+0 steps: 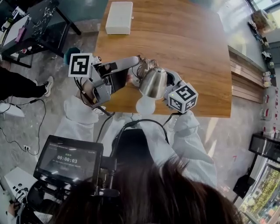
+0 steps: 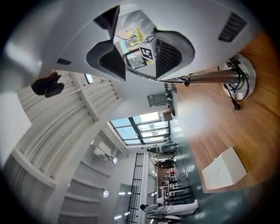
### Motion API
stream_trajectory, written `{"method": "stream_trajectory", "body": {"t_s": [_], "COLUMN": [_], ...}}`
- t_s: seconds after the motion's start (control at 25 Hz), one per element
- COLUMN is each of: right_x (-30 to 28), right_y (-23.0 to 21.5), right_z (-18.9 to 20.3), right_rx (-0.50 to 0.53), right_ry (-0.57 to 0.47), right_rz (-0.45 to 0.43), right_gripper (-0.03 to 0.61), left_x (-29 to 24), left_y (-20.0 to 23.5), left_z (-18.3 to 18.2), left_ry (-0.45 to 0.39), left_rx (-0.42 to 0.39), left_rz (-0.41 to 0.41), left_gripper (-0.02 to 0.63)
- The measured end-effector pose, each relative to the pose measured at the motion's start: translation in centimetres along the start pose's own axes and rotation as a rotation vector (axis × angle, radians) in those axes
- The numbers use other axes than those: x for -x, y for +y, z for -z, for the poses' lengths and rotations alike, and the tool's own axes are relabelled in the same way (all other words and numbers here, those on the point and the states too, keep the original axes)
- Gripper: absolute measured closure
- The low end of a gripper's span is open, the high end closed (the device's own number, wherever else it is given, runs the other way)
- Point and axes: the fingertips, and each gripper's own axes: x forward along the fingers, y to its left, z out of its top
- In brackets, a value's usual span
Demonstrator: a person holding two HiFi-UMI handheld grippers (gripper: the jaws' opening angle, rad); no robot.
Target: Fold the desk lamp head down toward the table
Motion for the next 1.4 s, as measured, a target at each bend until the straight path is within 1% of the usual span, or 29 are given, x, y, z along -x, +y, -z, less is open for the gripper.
{"method": "stream_trajectory", "body": {"t_s": [0.08,0.2,0.28,0.48,0.64,0.68,0.76,0.96,1.28,1.36,1.4], "right_x": [-0.6,-1.2,-1.4,-2.0,-2.3,-2.2,-2.1,-1.8,-1.9,-1.9,-1.9], "right_y": [0.1,-0.1,0.1,0.8,0.8,0.6,0.2,0.1,-0.4,-0.4,-0.4], "right_z": [-0.2,-0.7,-0.9,-0.8,-0.5,-0.5,-0.5,-0.6,-0.2,-0.4,-0.5], "right_rx": [0.008,0.005,0.021,0.036,0.025,0.023,0.024,0.014,-0.013,-0.022,-0.025], "right_ry": [0.001,-0.019,-0.019,-0.012,-0.014,-0.019,-0.026,-0.032,-0.026,-0.028,-0.028], "right_rz": [-0.02,-0.039,-0.048,-0.073,-0.047,-0.032,-0.01,-0.027,-0.042,-0.039,-0.037], "right_gripper": [0.396,0.393,0.393,0.393,0.402,0.419,0.476,0.477,0.479,0.48,0.48], "left_x": [-0.3,-0.9,-1.4,-2.5,-3.1,-3.2,-3.4,-3.6,-3.6,-3.6,-3.6], "left_y": [-0.3,0.0,0.0,0.3,0.3,0.2,0.1,0.0,-0.2,-0.1,-0.1], "left_z": [0.0,0.2,0.5,1.4,2.0,2.1,2.3,2.5,2.3,2.6,2.9], "left_ry": [0.007,0.042,0.062,0.123,0.158,0.165,0.176,0.184,0.194,0.214,0.234], "left_rx": [0.051,0.118,0.156,0.204,0.22,0.227,0.236,0.24,0.218,0.195,0.17], "left_rz": [0.044,0.06,0.069,0.072,0.079,0.08,0.079,0.048,0.041,0.03,0.017], "left_gripper": [0.399,0.388,0.387,0.387,0.387,0.387,0.387,0.387,0.4,0.402,0.407]}}
